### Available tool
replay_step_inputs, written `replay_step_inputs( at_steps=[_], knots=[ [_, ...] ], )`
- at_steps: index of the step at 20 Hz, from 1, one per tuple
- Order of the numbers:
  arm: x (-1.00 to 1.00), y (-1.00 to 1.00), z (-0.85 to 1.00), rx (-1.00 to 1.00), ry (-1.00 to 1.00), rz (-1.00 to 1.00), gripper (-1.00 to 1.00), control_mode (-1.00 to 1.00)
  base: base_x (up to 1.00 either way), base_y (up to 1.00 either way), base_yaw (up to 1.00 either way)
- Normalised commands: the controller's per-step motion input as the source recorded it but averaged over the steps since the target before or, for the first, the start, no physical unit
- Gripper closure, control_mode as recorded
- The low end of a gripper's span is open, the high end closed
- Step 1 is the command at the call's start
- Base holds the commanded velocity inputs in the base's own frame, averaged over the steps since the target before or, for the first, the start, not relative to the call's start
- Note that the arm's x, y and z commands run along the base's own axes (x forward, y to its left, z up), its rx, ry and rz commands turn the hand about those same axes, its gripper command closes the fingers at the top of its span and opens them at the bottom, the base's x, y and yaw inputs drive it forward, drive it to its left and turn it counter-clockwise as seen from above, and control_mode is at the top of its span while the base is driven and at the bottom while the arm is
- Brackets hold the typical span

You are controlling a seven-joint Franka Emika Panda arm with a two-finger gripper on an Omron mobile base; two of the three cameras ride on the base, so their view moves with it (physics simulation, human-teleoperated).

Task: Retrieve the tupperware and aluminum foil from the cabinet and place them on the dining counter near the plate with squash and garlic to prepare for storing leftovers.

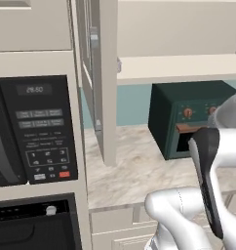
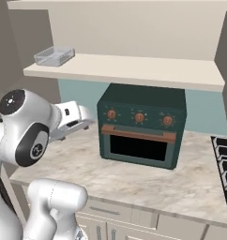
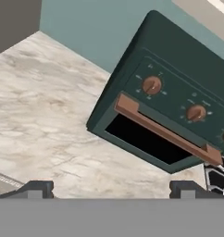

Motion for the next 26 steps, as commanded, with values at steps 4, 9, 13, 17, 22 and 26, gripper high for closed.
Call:
replay_step_inputs(
  at_steps=[4,9,13,17,22,26],
  knots=[
    [-0.08,0.3,0.7,-0.05,-0.11,0.0,-1.0,-1.0,0.0,0.0,0.0],
    [0.01,0.23,0.6,0.05,-0.13,-0.05,-1.0,-1.0,0.0,0.0,0.0],
    [0.07,0.04,0.41,0.32,-0.2,-0.04,-1.0,-1.0,0.0,0.0,0.0],
    [0.14,0.16,0.27,0.34,-0.23,0.0,-1.0,-1.0,0.0,0.0,0.0],
    [0.22,0.38,0.21,0.24,-0.31,0.0,-1.0,-1.0,0.0,0.0,0.0],
    [0.37,0.56,0.41,0.16,-0.23,0.0,-1.0,-1.0,0.0,0.0,0.0]
  ],
)
